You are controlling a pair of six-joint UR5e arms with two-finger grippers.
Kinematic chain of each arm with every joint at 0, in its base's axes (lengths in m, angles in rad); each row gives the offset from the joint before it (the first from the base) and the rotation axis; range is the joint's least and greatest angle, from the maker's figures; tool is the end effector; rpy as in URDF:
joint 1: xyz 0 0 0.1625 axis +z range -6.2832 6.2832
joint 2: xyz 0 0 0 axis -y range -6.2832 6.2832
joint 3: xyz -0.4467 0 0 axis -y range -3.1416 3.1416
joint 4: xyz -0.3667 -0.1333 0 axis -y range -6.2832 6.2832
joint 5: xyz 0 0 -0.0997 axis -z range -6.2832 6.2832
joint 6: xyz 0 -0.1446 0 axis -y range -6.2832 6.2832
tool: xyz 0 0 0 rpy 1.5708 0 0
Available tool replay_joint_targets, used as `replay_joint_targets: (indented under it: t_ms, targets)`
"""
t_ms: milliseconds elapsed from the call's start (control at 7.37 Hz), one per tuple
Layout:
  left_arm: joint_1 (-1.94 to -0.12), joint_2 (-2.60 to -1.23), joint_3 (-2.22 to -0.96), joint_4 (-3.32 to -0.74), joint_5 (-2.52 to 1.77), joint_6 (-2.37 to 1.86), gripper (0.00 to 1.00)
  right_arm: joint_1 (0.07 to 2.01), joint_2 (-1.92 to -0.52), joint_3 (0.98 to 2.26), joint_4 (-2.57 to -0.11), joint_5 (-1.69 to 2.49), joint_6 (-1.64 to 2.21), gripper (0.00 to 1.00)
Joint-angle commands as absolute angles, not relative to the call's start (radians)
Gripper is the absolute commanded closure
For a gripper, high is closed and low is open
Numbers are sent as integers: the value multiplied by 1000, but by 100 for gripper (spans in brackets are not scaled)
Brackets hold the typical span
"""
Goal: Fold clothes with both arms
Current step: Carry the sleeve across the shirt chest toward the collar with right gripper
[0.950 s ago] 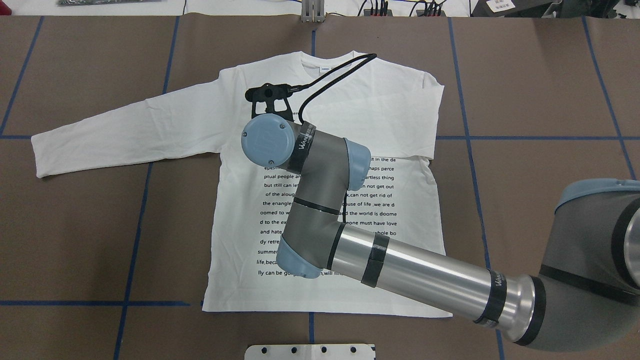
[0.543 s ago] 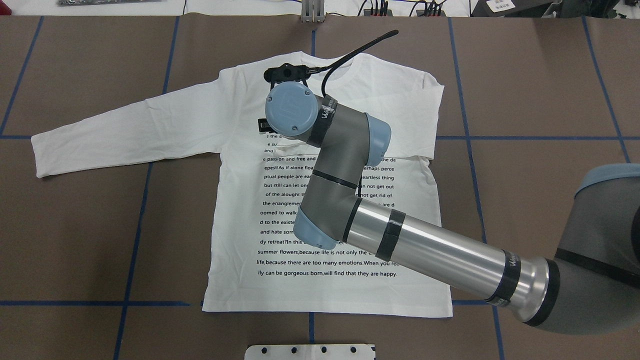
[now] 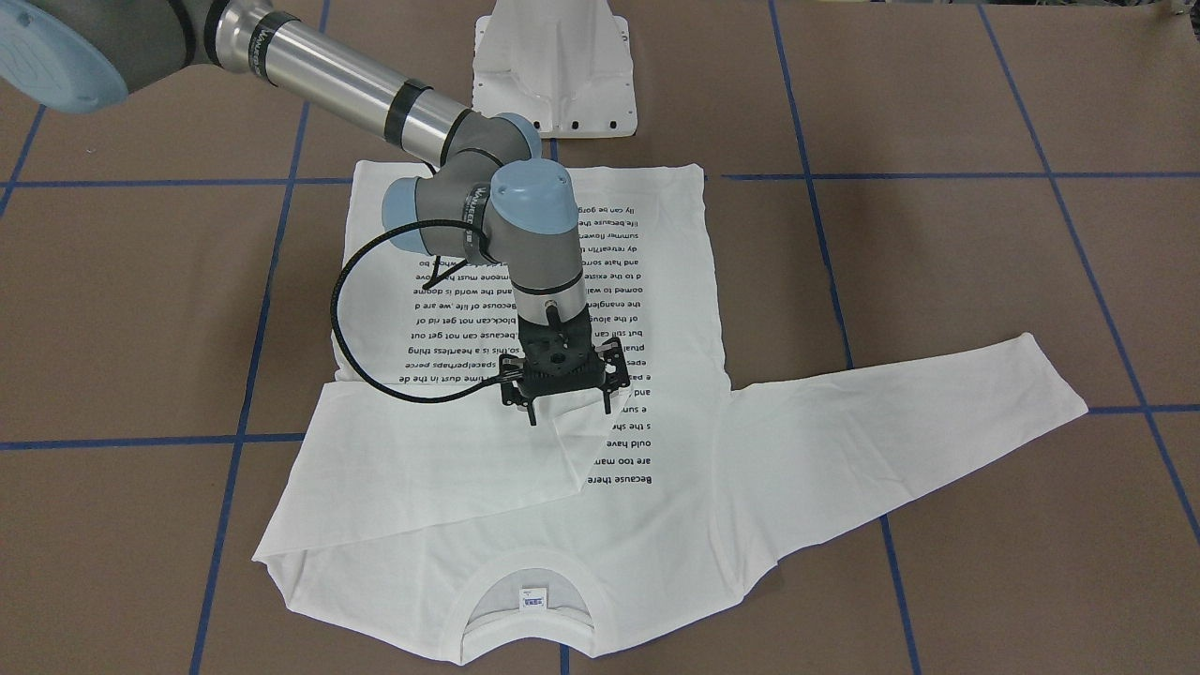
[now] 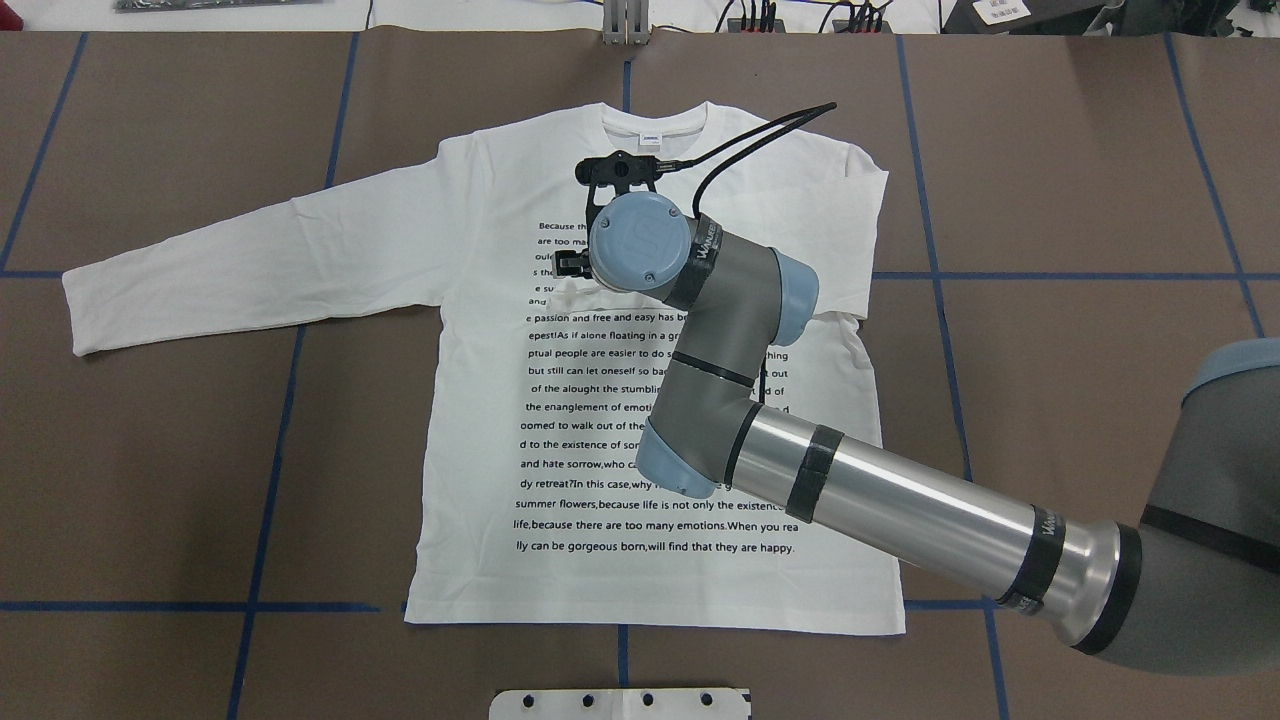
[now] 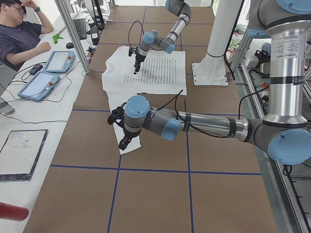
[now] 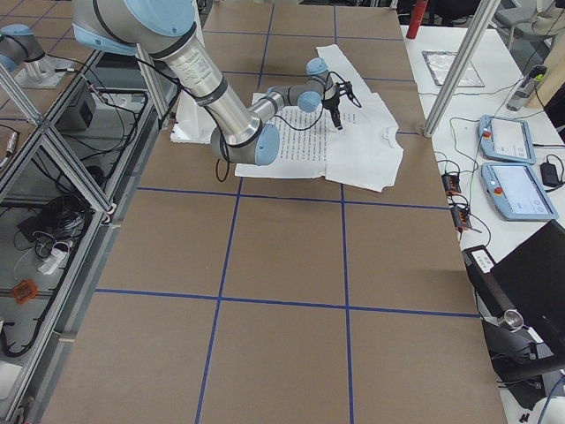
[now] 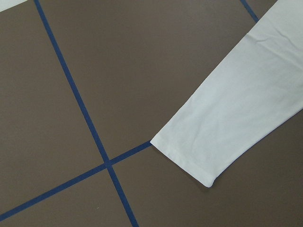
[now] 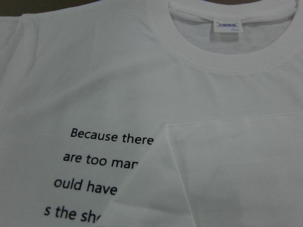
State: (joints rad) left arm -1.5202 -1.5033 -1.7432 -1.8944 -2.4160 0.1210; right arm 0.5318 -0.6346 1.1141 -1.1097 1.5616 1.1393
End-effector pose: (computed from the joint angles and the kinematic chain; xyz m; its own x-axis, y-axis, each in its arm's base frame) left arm -0.0016 -0.4658 0.6156 0.6367 0.4511 -0.6253 -0.1238 0.8603 0.4946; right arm -0.6735 -0.5525 0.2628 0.6761 -0.0874 0.7316 -0.2540 0.9044 0.3428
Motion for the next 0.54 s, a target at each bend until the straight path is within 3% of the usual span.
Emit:
replay_joint_targets:
  t_ms: [0, 136, 407]
  targets:
    - [-1520, -1503, -1743, -1894, -2416, 121, 0, 522, -629, 1088, -1109, 1528, 1143, 9]
    - [-1520, -1503, -1743, -1894, -2416, 121, 0, 520, -623, 1086, -1108, 1525, 1144, 19]
    - [-1520, -1503, -1743, -1894, -2416, 121, 0, 512, -618, 1085, -1109, 1525, 1146, 56]
